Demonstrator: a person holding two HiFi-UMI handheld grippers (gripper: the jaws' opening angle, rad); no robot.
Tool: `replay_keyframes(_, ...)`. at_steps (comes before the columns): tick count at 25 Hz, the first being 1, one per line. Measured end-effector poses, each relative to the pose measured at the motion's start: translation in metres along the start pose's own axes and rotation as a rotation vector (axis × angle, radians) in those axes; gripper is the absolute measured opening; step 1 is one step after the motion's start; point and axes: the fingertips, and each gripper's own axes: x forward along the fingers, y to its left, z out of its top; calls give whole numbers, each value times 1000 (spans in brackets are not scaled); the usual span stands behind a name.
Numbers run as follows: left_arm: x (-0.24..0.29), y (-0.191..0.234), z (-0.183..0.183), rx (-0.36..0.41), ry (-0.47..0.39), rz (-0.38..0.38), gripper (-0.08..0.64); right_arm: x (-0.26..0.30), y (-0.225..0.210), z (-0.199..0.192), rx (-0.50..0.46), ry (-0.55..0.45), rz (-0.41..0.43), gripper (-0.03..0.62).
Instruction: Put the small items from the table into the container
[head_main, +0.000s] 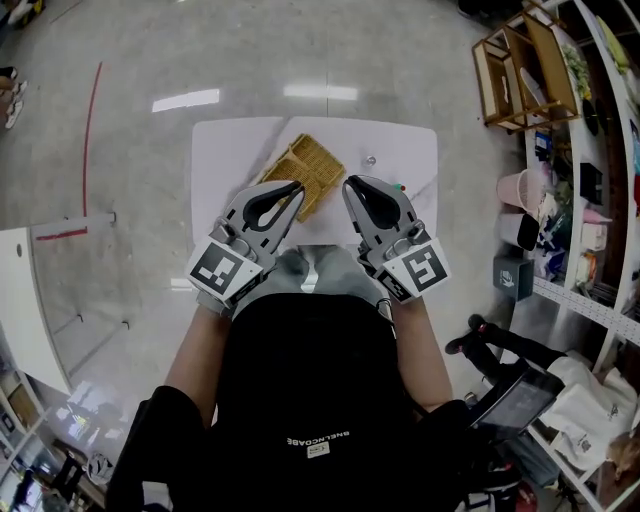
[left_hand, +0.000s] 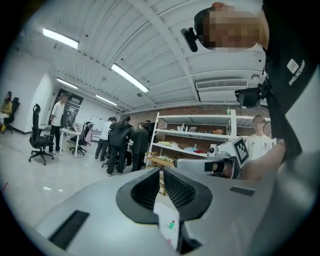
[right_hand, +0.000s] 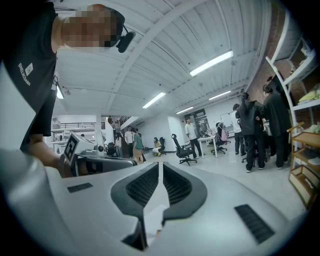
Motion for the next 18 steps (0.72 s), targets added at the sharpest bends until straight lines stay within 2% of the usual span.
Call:
replay_keyframes(5,15,-12,-10,-14,21,38,23,-17,-20,-9,9,23,14,19)
replay_keyframes(8,28,-21,-16,-20,47,54,29,-30,-42,-19,30,58,2,47)
replay_keyframes(18,70,-38,-36,-27,130,104,54,-54,-119,-88,68,154,-32,102)
